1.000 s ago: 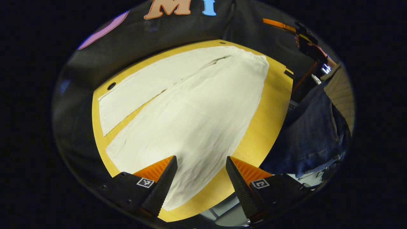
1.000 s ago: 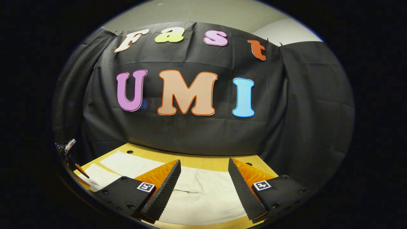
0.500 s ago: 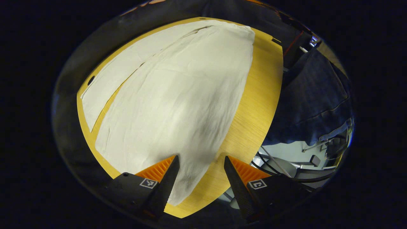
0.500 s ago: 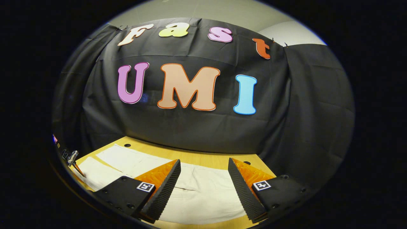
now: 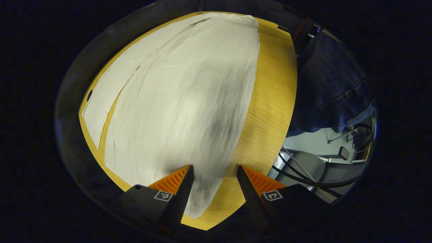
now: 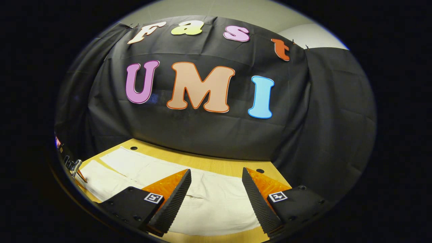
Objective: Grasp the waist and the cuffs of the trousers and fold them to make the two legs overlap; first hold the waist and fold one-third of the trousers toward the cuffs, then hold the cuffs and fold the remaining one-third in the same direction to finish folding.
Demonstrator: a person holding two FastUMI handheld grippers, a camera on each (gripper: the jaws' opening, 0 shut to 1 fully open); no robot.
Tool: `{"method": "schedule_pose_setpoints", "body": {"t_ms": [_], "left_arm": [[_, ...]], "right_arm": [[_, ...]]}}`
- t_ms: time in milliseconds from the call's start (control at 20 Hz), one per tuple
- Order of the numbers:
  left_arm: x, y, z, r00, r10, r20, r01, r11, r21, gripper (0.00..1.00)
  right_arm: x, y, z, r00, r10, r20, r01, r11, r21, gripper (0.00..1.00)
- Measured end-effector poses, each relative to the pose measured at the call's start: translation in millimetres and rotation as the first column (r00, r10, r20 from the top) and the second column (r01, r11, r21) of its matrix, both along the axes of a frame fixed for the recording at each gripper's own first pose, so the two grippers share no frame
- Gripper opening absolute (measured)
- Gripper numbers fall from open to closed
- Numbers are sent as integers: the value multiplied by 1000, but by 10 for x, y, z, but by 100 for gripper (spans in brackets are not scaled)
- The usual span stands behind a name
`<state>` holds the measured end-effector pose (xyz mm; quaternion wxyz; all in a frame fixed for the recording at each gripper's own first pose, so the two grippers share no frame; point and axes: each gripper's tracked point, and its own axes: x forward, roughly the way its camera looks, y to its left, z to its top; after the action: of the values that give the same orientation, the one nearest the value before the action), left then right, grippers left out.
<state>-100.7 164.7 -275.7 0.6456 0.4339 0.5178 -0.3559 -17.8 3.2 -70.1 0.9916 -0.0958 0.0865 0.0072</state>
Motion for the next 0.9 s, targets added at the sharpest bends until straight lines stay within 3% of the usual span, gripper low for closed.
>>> {"method": "schedule_pose_setpoints", "body": {"t_ms": [150, 200, 450, 500, 800, 900], "left_arm": [[30, 4, 18, 1000, 13, 1, -13, 1000, 11, 77], [48, 6, 9, 1000, 28, -1, -28, 1000, 10, 68], [146, 23, 13, 998, 58, 2, -58, 998, 30, 49], [156, 18, 34, 998, 68, 8, -68, 997, 27, 42], [281, 27, 33, 997, 56, 46, -58, 998, 34, 3], [279, 27, 39, 997, 61, 47, -63, 997, 35, 3]], "right_arm": [[35, 16, -85, 999, 31, -27, -32, 999, -9, 98], [54, 17, -122, 998, 43, -38, -44, 999, -19, 97], [118, 114, -383, 985, 132, -109, -139, 988, -62, 97], [127, 131, -448, 980, 153, -127, -162, 985, -66, 98], [79, 241, -839, 922, 291, -256, -329, 937, -119, 98], [17, 212, -1009, 889, 332, -315, -385, 914, -125, 98]]}}
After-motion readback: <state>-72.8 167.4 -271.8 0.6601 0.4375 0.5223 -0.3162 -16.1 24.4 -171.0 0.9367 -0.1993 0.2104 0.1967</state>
